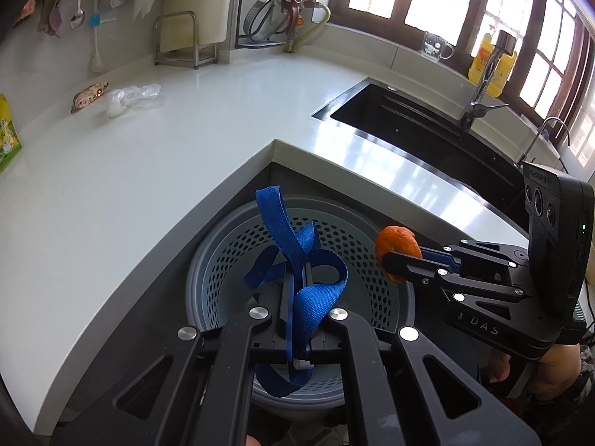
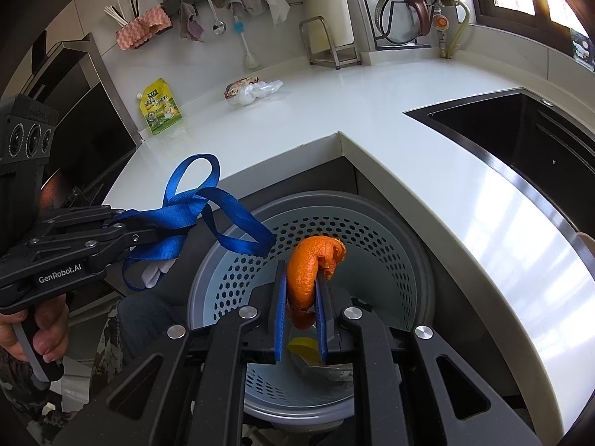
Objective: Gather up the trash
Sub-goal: 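Open both tools to drop the strap and peel into the basket, then move both tools back over the counter toward the plastic wrap and snack wrapper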
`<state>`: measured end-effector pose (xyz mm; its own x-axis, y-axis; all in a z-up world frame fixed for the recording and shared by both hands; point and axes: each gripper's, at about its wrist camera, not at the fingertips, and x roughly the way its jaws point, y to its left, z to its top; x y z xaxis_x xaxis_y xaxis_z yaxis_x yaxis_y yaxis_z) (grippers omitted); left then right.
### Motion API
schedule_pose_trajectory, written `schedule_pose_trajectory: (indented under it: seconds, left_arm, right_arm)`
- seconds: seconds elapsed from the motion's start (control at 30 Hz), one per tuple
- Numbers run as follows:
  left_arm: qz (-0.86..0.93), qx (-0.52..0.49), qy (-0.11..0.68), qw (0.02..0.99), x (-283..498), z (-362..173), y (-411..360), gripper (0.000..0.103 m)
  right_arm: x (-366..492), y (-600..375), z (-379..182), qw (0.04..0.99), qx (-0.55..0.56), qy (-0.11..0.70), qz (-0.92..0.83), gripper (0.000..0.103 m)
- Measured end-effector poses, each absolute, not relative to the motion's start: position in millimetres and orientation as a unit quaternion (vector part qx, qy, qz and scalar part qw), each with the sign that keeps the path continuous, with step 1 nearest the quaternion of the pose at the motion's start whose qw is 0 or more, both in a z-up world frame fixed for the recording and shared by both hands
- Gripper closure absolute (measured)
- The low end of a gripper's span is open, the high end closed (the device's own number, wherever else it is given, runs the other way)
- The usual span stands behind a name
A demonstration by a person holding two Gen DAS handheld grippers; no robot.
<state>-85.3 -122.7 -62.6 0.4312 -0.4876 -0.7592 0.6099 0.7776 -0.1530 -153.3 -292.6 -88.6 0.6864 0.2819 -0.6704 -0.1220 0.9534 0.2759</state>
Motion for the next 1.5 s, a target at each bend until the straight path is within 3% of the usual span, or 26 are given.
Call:
schedule_pose_trajectory:
  seconds: [0.1, 0.13, 0.17, 0.2, 0.27, 0.3, 0.6, 0.7, 0.8, 1.33, 1.5]
  left_arm:
    - [-0.327, 0.07, 0.441, 0.833, -81.9, -70.4, -125.1, 0.094]
    - [-0.325, 0.069, 0.445, 0.832, -80.8, -72.0, -125.3, 0.091]
    - [-0.323, 0.07, 0.448, 0.831, -80.6, -73.4, -126.0, 0.082]
    - [-0.323, 0.071, 0.451, 0.829, -80.3, -74.5, -126.8, 0.076]
    - [-0.318, 0.066, 0.449, 0.832, -80.6, -74.5, -126.2, 0.043]
    - [-0.316, 0.063, 0.449, 0.834, -80.4, -73.8, -126.4, 0.04]
    - [-0.301, 0.057, 0.443, 0.842, -76.1, -68.4, -121.0, 0.038]
    - [-0.295, 0.053, 0.437, 0.848, -73.7, -61.7, -117.0, 0.036]
    - [-0.289, 0.047, 0.423, 0.857, -71.0, -51.7, -109.9, 0.027]
    - [-0.219, 0.059, 0.37, 0.901, 0.3, 0.7, -60.3, 0.013]
    - [-0.194, 0.055, 0.364, 0.909, 35.1, 10.9, -41.5, 0.013]
  right_arm:
    - [-154.9, -295.8, -90.5, 0.914, 0.109, 0.378, 0.102, 0.082]
    - [-155.5, -296.3, -90.4, 0.915, 0.108, 0.376, 0.098, 0.067]
    - [-156.0, -296.3, -90.1, 0.917, 0.106, 0.373, 0.096, 0.06]
    - [-155.6, -296.8, -90.2, 0.916, 0.106, 0.374, 0.096, 0.06]
    - [-154.9, -297.2, -90.2, 0.916, 0.107, 0.373, 0.099, 0.058]
    - [-154.7, -297.2, -90.2, 0.917, 0.107, 0.372, 0.098, 0.058]
    - [-154.0, -305.6, -87.6, 0.919, 0.114, 0.365, 0.095, 0.057]
    - [-151.0, -308.1, -82.0, 0.921, 0.114, 0.36, 0.094, 0.053]
    - [-145.5, -307.6, -73.2, 0.925, 0.11, 0.351, 0.096, 0.048]
    - [-59.7, -269.5, -24.6, 0.936, 0.052, 0.326, 0.125, 0.027]
    - [-19.6, -254.0, -12.9, 0.935, 0.041, 0.322, 0.14, 0.027]
